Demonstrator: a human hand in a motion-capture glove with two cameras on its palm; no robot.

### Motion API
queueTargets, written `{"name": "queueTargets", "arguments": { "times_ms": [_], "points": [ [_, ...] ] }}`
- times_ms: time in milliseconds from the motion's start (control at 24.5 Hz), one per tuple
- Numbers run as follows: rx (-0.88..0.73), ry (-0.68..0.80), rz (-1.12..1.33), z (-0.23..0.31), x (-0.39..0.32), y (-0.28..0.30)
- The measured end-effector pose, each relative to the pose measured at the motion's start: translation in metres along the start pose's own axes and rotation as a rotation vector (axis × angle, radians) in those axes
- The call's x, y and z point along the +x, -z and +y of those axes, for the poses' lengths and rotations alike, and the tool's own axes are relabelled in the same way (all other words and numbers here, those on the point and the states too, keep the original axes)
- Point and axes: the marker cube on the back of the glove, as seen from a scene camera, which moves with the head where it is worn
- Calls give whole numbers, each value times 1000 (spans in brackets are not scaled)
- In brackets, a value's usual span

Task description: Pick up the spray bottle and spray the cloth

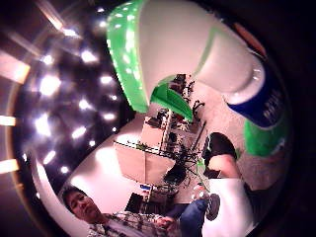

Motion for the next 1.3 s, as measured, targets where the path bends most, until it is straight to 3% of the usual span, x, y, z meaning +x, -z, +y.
{"name": "queueTargets", "arguments": {
  "times_ms": [326,571,734,897,1101,1305],
  "points": [
    [0,16,263,87,14,98],
    [-58,-1,567,209,26,224],
    [-71,-43,958,317,32,276],
    [-49,-158,1168,405,33,296],
    [-59,-293,1107,463,34,301],
    [-25,-367,997,547,21,265]
  ]
}}
